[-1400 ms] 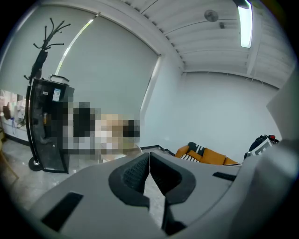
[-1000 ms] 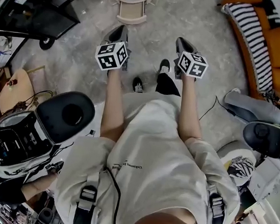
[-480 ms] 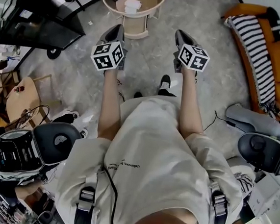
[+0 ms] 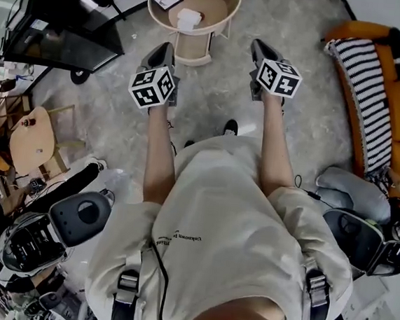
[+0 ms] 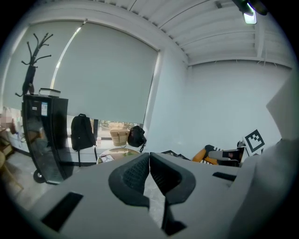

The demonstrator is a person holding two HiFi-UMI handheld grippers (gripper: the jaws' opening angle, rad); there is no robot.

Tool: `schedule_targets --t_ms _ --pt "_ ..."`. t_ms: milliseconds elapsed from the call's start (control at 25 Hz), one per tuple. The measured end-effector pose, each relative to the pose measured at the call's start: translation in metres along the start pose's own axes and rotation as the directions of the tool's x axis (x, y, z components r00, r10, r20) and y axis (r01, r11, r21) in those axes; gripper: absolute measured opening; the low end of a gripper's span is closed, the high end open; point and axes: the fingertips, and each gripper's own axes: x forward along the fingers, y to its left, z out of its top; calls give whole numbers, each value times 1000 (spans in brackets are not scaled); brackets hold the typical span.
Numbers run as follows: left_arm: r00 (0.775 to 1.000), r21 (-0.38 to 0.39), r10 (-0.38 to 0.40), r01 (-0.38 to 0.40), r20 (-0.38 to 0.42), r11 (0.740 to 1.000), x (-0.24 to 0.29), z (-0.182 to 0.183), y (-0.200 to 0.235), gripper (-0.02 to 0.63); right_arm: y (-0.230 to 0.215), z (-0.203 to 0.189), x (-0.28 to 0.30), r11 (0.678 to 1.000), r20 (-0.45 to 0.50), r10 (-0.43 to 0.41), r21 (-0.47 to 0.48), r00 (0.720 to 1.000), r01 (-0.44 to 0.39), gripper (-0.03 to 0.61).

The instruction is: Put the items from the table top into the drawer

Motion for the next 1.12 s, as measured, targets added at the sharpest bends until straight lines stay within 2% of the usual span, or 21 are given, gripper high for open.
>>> schedule_targets --t_ms 240,560,800,960,1120 --pt "992 -72 125 -125 8 990 -3 -19 16 21 -16 -6 26 997 -59 71 -13 996 -72 41" --pt "972 -191 231 -236 -47 953 -11 -54 67 21 0 -55 65 989 -206 141 -13 968 -147 41" --pt "975 -183 208 -219 -77 959 14 -61 75 21 -1 -60 94 989 -226 147 9 963 -149 41" --pt "977 -160 204 -212 -60 964 39 -37 99 21 12 -43 125 987 -214 150 -24 965 -159 41" --pt "982 -168 181 -187 -51 968 74 -12 132 21 30 -25 165 987 -206 144 -44 968 -156 41"
